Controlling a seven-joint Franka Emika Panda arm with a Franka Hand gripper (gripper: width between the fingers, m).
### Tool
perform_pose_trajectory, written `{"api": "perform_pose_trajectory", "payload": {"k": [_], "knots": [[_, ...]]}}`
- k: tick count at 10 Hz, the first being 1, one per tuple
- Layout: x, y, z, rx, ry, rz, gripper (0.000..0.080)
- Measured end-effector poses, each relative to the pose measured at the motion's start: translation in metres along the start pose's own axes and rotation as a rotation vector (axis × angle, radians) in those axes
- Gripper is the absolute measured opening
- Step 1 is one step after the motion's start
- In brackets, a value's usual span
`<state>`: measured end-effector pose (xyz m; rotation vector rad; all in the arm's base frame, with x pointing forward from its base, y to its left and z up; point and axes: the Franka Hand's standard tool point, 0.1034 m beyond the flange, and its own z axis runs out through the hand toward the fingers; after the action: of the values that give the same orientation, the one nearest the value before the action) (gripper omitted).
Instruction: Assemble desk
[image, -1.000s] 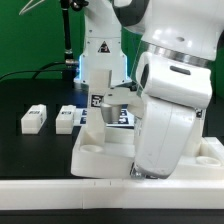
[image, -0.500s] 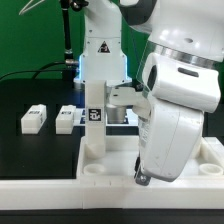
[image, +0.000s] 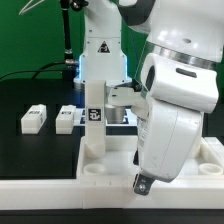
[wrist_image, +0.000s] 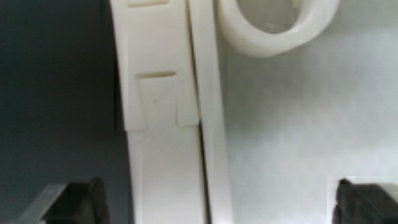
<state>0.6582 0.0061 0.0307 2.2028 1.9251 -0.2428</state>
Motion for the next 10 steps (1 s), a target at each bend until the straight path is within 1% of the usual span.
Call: {"api": "perform_pose_trajectory", "payload": {"k": [1,5,6,7,8,9,10], "knots": [[0.000,0.000,0.000,0.000,0.000,0.001,0.0647],[-0.001,0.000,0.000,0.000,0.000,0.002,0.0649],[-0.003,0.001,-0.004,0.005,-0.004,0.008,0.0649],[-0.014,0.000,-0.030,0.048,-0.033,0.016,0.0649],[-0.039,0.000,-0.059,0.088,-0.057,0.035,0.0649],[-0.061,0.003,-0.074,0.108,-0.072,0.034,0.0649],[-0.084,0.007,-0.088,0.115,-0.083,0.044,0.0649]]}}
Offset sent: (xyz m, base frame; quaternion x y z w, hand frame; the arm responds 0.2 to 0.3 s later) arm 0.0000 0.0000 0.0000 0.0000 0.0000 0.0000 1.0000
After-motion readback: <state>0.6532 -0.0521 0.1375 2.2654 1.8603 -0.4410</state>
